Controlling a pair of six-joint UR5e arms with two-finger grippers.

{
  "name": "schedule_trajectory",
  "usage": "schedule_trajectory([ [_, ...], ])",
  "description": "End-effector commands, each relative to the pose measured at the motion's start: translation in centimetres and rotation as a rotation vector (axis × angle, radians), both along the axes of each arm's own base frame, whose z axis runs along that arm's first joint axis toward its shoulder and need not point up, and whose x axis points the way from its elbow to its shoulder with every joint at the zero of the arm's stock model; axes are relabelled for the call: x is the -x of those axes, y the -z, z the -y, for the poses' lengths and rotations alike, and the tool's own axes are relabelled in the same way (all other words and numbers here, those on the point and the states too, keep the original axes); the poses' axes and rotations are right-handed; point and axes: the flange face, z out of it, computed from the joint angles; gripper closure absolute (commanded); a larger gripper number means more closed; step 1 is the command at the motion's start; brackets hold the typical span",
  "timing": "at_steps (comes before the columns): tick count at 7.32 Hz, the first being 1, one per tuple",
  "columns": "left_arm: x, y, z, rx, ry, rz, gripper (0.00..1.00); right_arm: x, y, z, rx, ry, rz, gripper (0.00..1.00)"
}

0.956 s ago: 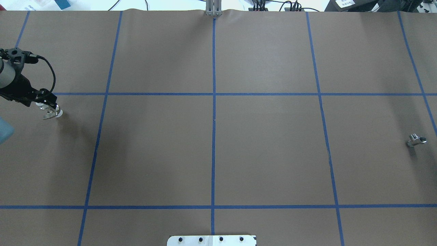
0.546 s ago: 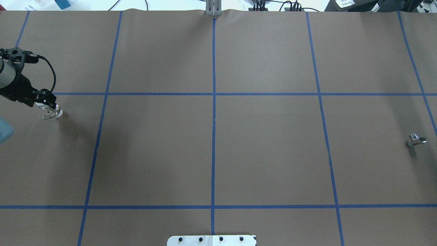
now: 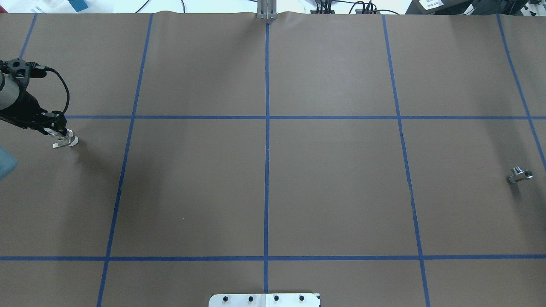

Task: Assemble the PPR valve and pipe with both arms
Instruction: 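Close the left gripper around the valve body, then lift the valve and carry it toward the table center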

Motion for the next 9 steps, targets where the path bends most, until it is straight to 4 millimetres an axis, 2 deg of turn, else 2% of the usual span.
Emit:
schedule_trajectory([
  [1,0.2,3.4,0.2,0.004,0.01,-0.002,1.0,0.0,0.3,0.1,-0.006,0.001,0.0,0.01],
  [2,-0.1,7.2,1.1,-0.001,0.019,-0.001,1.0,0.0,0.7,0.4,-0.013,-0.001,0.0,0.01],
  [3,-0.6,10.1,1.7,0.002,0.036,-0.014,1.0,0.0,0.9,0.4,-0.016,-0.001,0.0,0.01],
  [4,-2.1,14.6,3.2,0.007,0.031,-0.013,1.0,0.0,1.0,0.5,-0.021,-0.001,0.0,0.01],
  [5,-6.7,21.3,3.4,0.017,-0.026,-0.004,1.0,0.0,1.1,0.5,-0.022,-0.001,0.0,0.01],
  [6,-11.6,26.9,2.2,0.051,-0.053,-0.008,1.0,0.0,1.9,0.6,-0.036,-0.001,0.002,0.01],
  [7,-15.7,31.1,1.1,0.079,-0.015,-0.023,1.0,0.0,2.4,0.7,-0.048,-0.001,-0.003,0.01],
  [9,-25.5,40.1,1.1,0.09,0.0,-0.019,1.0,0.0,2.6,0.7,-0.044,-0.006,0.001,0.01],
])
